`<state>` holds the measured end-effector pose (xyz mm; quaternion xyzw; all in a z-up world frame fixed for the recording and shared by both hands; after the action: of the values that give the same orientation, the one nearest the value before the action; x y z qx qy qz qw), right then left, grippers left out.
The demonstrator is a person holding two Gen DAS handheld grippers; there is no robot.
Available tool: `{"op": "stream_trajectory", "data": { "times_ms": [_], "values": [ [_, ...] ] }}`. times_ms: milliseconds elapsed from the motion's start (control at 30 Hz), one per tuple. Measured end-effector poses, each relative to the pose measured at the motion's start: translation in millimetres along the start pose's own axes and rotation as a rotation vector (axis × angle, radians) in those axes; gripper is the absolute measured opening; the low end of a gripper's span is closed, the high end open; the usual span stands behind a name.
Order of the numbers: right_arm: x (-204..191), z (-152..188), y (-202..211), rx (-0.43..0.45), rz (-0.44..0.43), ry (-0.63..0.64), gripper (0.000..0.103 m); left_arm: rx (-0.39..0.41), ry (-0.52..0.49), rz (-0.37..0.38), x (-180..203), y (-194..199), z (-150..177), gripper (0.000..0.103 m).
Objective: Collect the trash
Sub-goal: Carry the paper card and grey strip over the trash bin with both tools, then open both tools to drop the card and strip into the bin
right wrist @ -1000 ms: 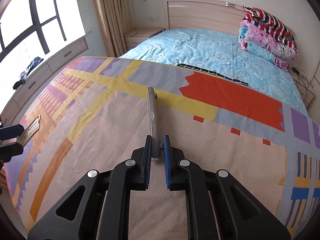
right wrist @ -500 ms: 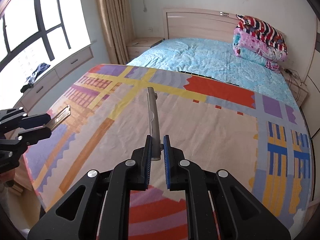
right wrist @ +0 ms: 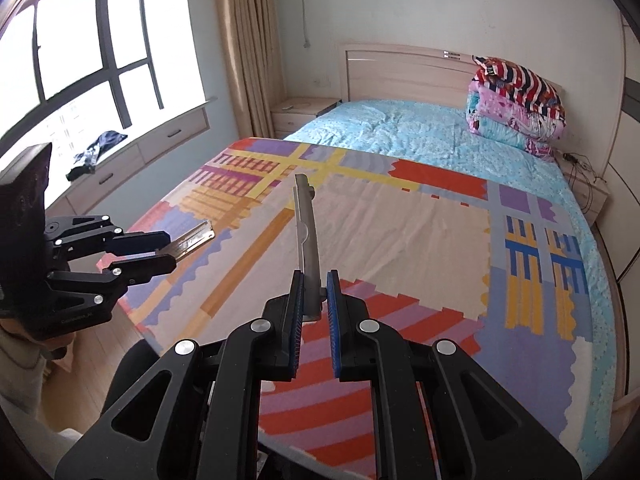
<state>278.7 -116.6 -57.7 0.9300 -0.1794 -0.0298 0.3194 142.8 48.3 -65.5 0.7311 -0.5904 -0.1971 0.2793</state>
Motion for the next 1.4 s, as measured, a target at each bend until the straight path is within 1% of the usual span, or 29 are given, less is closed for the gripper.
{"op": "stream_trajectory", "data": {
  "times_ms": [133, 167, 233, 300, 400, 500, 667, 700, 767, 867, 933, 1100, 1167, 1267, 1400],
  "values": [
    [-19, 23, 20, 0.006, -0.027, -0.004, 0.012, -0.005, 0.009, 0.012, 10, 13, 23, 0.023],
    [-25, 31, 24, 0.006, -0.042, -0.007, 0.012, -0.008, 0.020, 0.019, 12, 16, 31, 0.023],
    [-36, 44, 31, 0.000, -0.028, 0.008, 0.012, -0.028, 0.044, 0.050, 16, 19, 46, 0.023],
    [-46, 60, 34, -0.013, -0.045, -0.001, 0.012, -0.043, 0.047, 0.064, 22, 22, 62, 0.023],
    [-59, 83, 36, -0.033, -0.043, -0.019, 0.012, -0.074, 0.068, 0.087, 30, 25, 84, 0.023],
    [-75, 106, 36, -0.058, -0.038, -0.040, 0.012, -0.103, 0.051, 0.085, 37, 27, 104, 0.023],
    [-100, 140, 26, -0.119, -0.089, -0.070, 0.012, -0.157, 0.030, 0.095, 49, 25, 131, 0.023],
    [-104, 146, 23, -0.131, -0.088, -0.072, 0.012, -0.177, 0.028, 0.102, 52, 22, 138, 0.023],
    [-114, 162, 13, -0.173, -0.126, -0.082, 0.012, -0.218, 0.019, 0.109, 57, 12, 152, 0.023],
    [-118, 184, -3, -0.231, -0.149, -0.125, 0.012, -0.272, -0.010, 0.081, 64, -3, 173, 0.023],
    [-117, 195, -10, -0.253, -0.162, -0.157, 0.012, -0.309, -0.021, 0.076, 66, -14, 186, 0.023],
    [-117, 214, -32, -0.318, -0.170, -0.171, 0.012, -0.403, 0.008, 0.090, 63, -45, 211, 0.023],
    [-117, 220, -41, -0.345, -0.182, -0.181, 0.012, -0.432, 0.015, 0.094, 63, -55, 218, 0.023],
    [-116, 232, -58, -0.385, -0.174, -0.196, 0.012, -0.474, 0.014, 0.099, 64, -68, 229, 0.023],
    [-112, 239, -72, -0.409, -0.173, -0.221, 0.012, -0.510, 0.027, 0.100, 65, -78, 234, 0.023]
  ]
}}
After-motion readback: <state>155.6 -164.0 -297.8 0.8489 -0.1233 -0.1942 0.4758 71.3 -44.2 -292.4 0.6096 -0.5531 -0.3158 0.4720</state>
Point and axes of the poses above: each gripper's, at about its wrist camera, not at the fingertips, and y roughly against the way its jaws point, x to its right, z to its underside, the point moved 2 cm from there along -y, roughly the way its jaws point, and after that the axes turned 7 degrees about y, right-handed, at the moved point
